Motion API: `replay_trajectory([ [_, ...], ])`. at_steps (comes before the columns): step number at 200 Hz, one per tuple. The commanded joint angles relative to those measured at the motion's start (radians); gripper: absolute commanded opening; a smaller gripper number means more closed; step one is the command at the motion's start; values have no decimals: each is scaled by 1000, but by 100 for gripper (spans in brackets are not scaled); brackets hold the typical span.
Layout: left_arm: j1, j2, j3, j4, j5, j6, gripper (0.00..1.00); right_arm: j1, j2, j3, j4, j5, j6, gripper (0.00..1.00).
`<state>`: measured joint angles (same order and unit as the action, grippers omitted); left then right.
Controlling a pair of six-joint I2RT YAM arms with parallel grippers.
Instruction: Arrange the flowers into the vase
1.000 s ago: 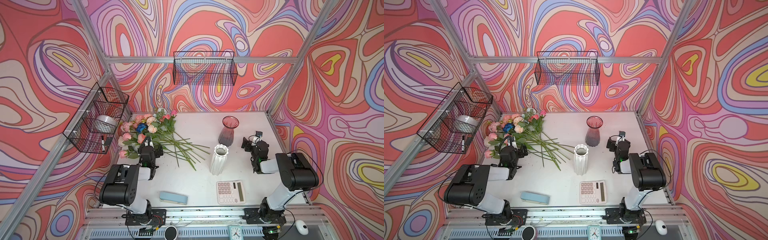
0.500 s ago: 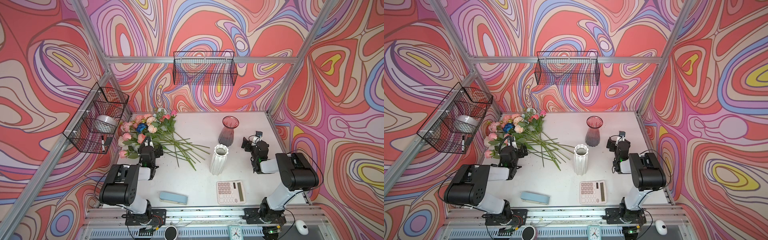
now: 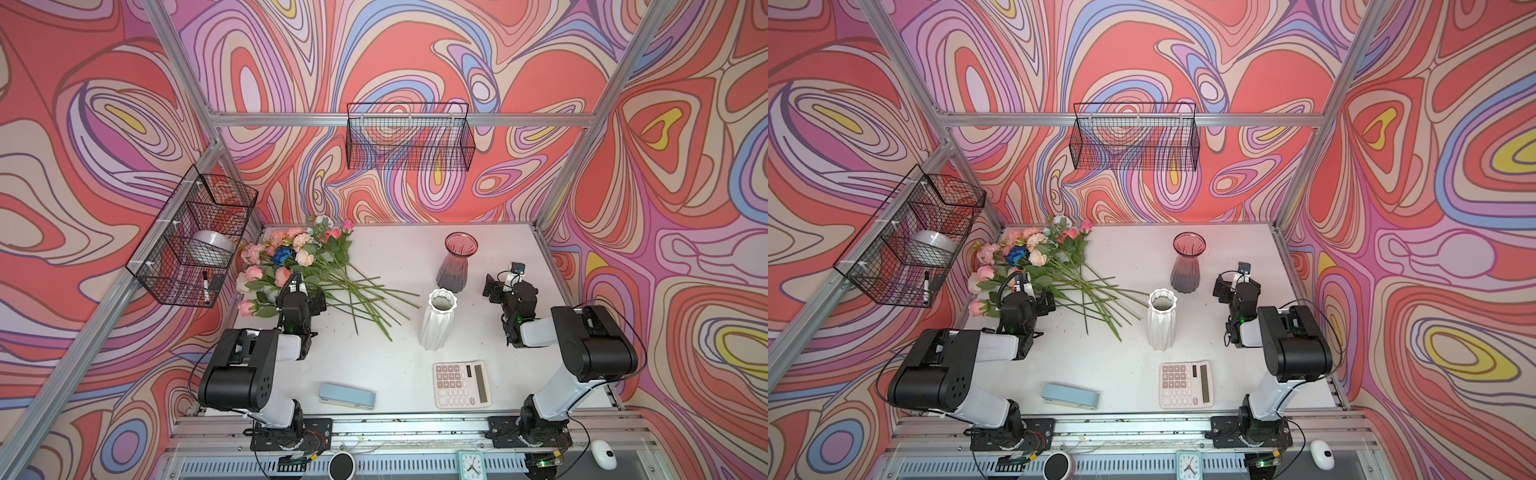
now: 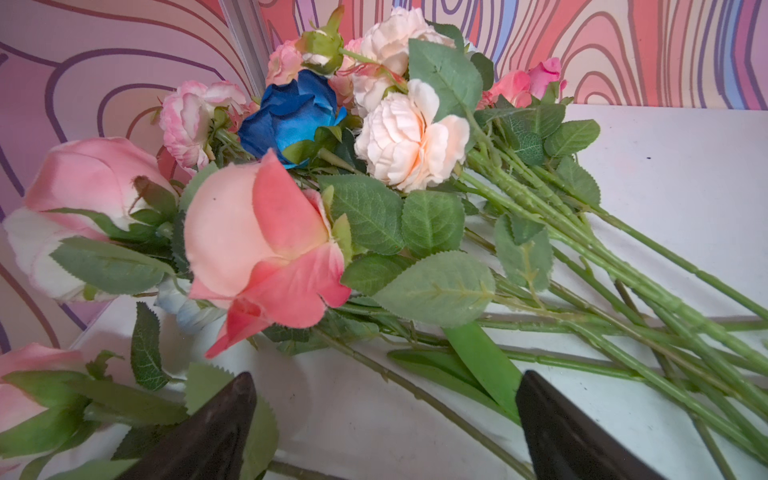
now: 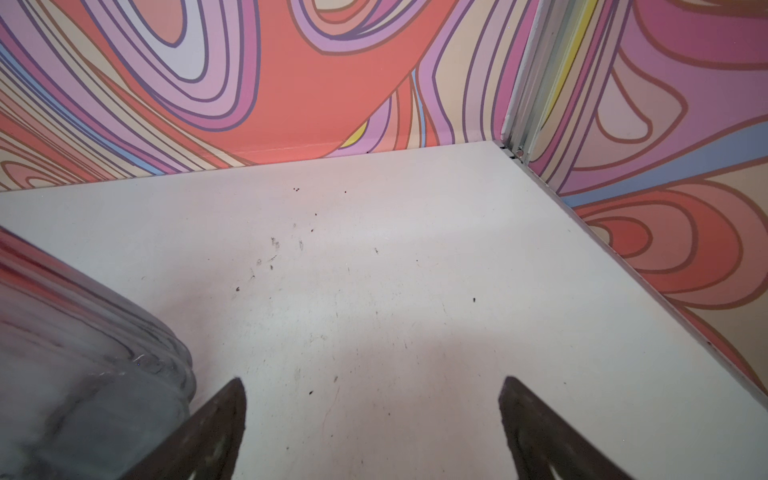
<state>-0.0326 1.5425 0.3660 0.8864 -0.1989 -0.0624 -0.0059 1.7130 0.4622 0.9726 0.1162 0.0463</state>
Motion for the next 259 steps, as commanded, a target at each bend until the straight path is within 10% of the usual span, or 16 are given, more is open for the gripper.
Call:
replay_trajectory([
  [1,0,-1,-7,36,-8,11,100,0,-4,-5,4,14,6,99],
  [198,3,-19,3,6,-1,17,100,0,-9,-11,12,11,17,98],
  [259,2,-204,126,-342,-18,6,100,1,-178,89,-350,73,71,98],
])
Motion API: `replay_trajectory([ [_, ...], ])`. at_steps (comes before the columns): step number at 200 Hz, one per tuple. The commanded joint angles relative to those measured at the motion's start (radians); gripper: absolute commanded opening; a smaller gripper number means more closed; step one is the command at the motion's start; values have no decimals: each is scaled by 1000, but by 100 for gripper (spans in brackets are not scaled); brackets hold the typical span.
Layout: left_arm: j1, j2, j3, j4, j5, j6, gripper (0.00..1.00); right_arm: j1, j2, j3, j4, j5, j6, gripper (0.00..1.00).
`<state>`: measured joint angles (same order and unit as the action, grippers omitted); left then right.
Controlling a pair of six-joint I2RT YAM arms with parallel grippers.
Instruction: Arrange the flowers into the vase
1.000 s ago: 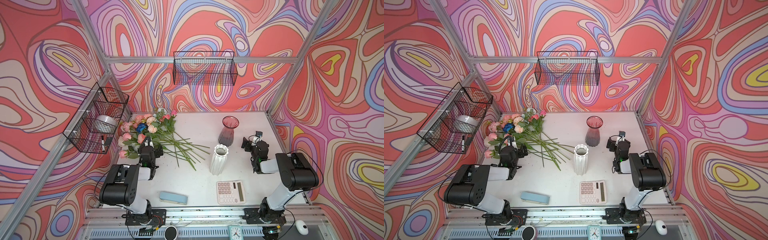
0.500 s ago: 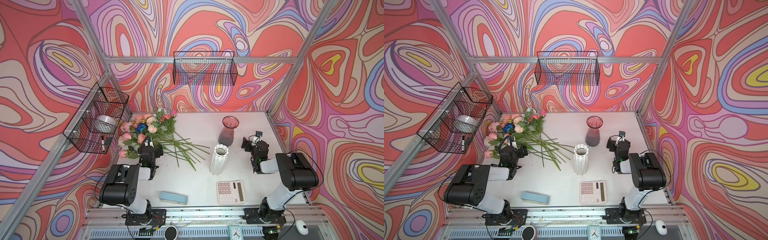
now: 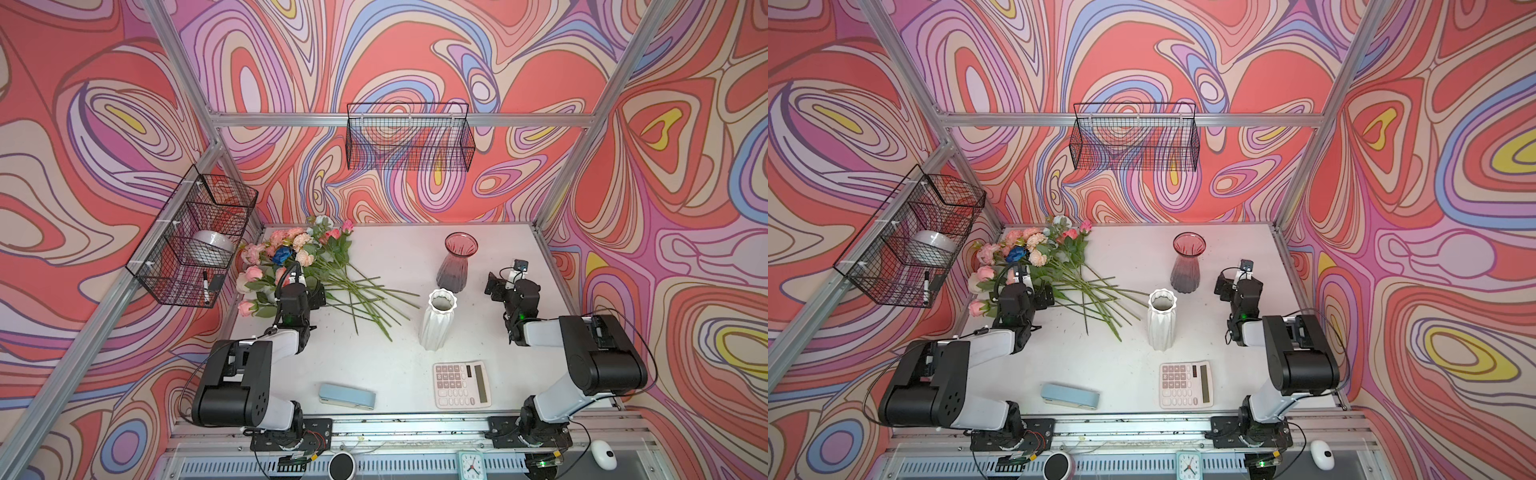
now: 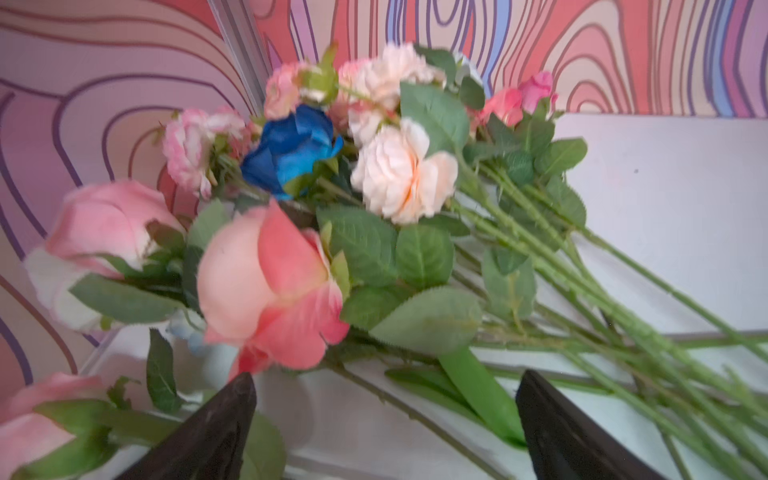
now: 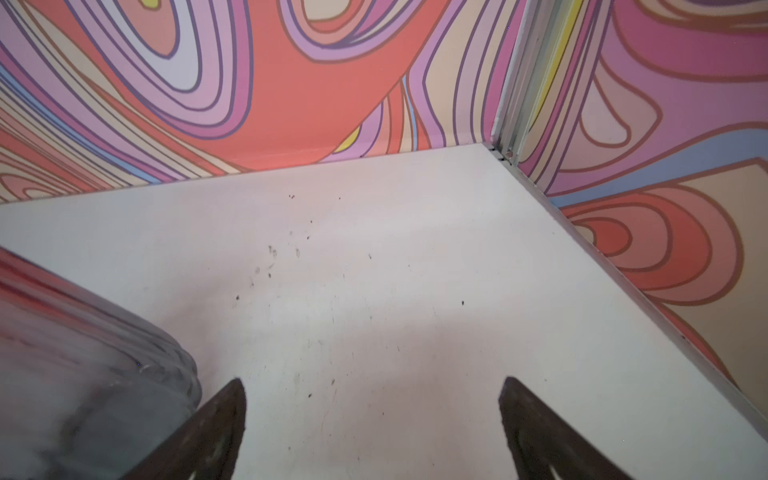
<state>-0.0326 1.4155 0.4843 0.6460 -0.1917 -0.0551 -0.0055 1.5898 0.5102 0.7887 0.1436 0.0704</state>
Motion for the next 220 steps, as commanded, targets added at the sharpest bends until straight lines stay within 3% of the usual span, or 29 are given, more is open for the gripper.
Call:
replay_trajectory([
  [1,2,-81,6,-101,-27,-3,100,1,-57,42,-171,47,48,98],
  [38,2,-208,21,-115,-36,-145,100,0,-165,79,-315,178,145,98],
  [60,2,-229,97,-125,-43,-327,100,1,-207,148,-495,323,354,98],
  [81,7,-266,207,-375,-62,-572,100,-2,-214,293,-894,423,648,98],
  [87,7,-277,243,-480,-92,-655,100,-2,-205,326,-961,429,668,98],
  [104,10,-306,335,-801,-167,-911,100,-2,-188,358,-977,342,602,98],
  [120,13,-339,327,-768,-85,-867,100,-2,-219,328,-954,289,612,98],
  [164,13,-499,154,-524,142,-991,100,-2,-428,218,-877,-71,540,98],
  [206,-4,-525,236,-635,499,-924,96,3,-639,189,-924,-359,520,98],
  [220,-44,-524,264,-684,571,-903,94,15,-713,187,-943,-450,508,98],
])
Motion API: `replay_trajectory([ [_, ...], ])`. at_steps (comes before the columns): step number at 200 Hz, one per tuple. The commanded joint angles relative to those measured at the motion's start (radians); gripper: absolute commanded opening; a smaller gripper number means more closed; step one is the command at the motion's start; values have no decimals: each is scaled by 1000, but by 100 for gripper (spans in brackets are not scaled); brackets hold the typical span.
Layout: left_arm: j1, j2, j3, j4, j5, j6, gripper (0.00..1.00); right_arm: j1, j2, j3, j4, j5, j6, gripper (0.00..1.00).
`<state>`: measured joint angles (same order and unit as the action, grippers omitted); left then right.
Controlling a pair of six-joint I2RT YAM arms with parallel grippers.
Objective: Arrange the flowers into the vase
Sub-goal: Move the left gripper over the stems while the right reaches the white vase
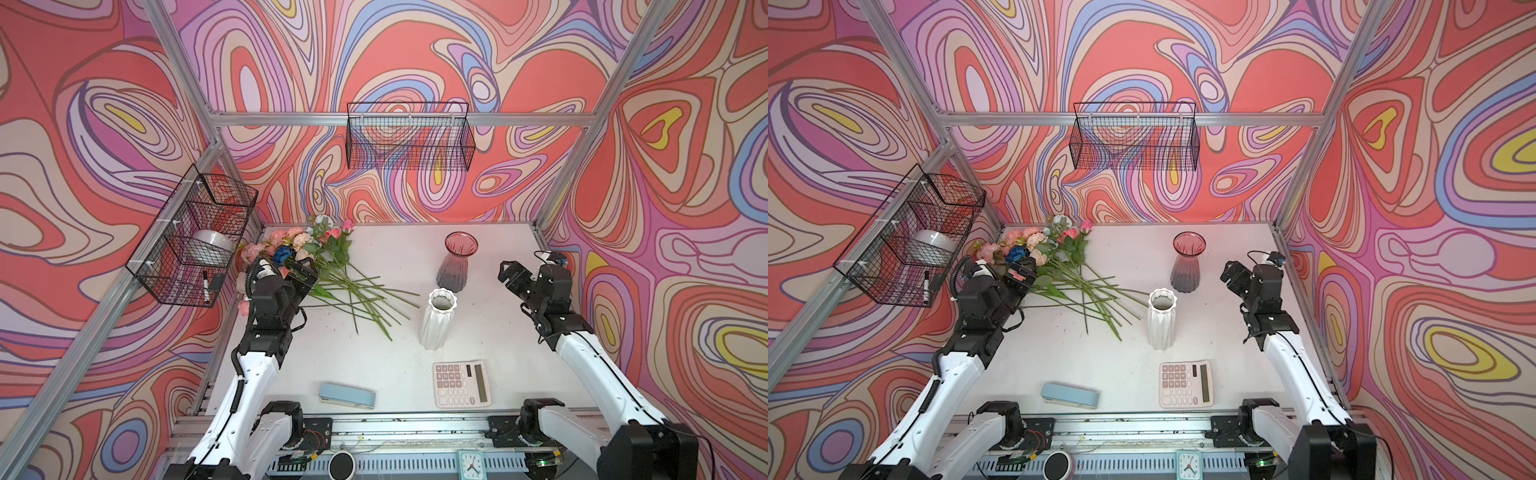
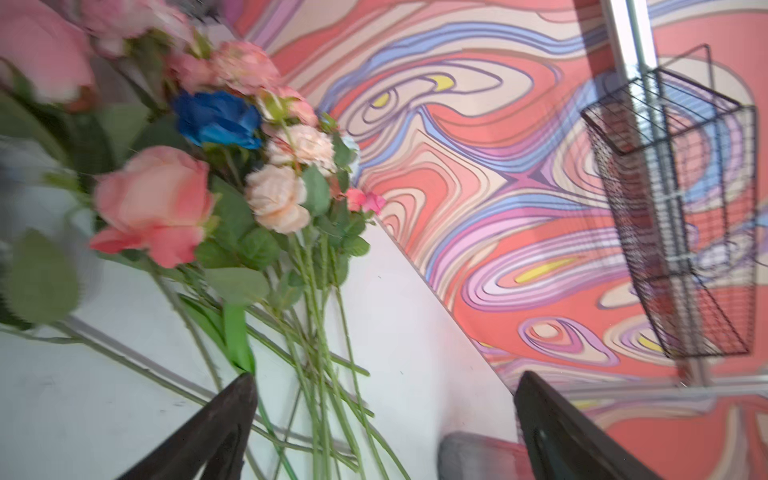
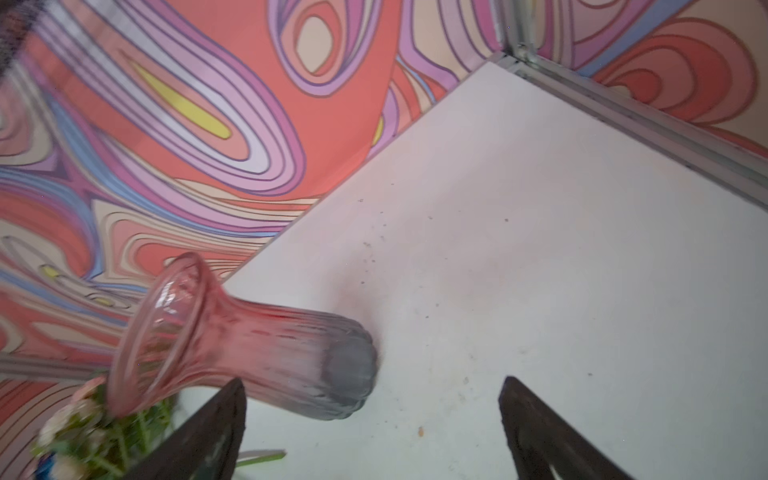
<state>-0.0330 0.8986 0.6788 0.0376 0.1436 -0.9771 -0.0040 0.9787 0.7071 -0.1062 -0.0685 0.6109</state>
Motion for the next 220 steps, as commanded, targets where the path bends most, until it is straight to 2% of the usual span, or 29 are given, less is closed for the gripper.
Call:
replay_trajectory([
  [1,-48,-8,70,-79,238,21,94,15,-108,-9,-50,-244,-35,98],
  [29,-226,-58,63,-143,201,94,95,65,-215,19,-117,-396,-82,98],
  [50,-330,-67,64,-193,154,132,96,168,-224,75,-198,-413,-125,98],
  [76,-403,-70,45,-216,135,156,97,360,-195,120,-264,-288,-178,98],
  [110,-409,-73,18,-252,159,167,97,590,-123,147,-278,-81,-219,98],
  [132,-409,-79,-3,-249,165,167,96,711,-65,166,-295,99,-245,98],
  [168,-409,-86,-7,-253,172,184,96,828,23,185,-291,275,-271,98],
  [208,-409,-79,-4,-270,166,189,95,881,100,192,-249,372,-283,98],
  [220,-409,-78,-2,-276,165,193,95,883,111,192,-239,373,-286,94],
])
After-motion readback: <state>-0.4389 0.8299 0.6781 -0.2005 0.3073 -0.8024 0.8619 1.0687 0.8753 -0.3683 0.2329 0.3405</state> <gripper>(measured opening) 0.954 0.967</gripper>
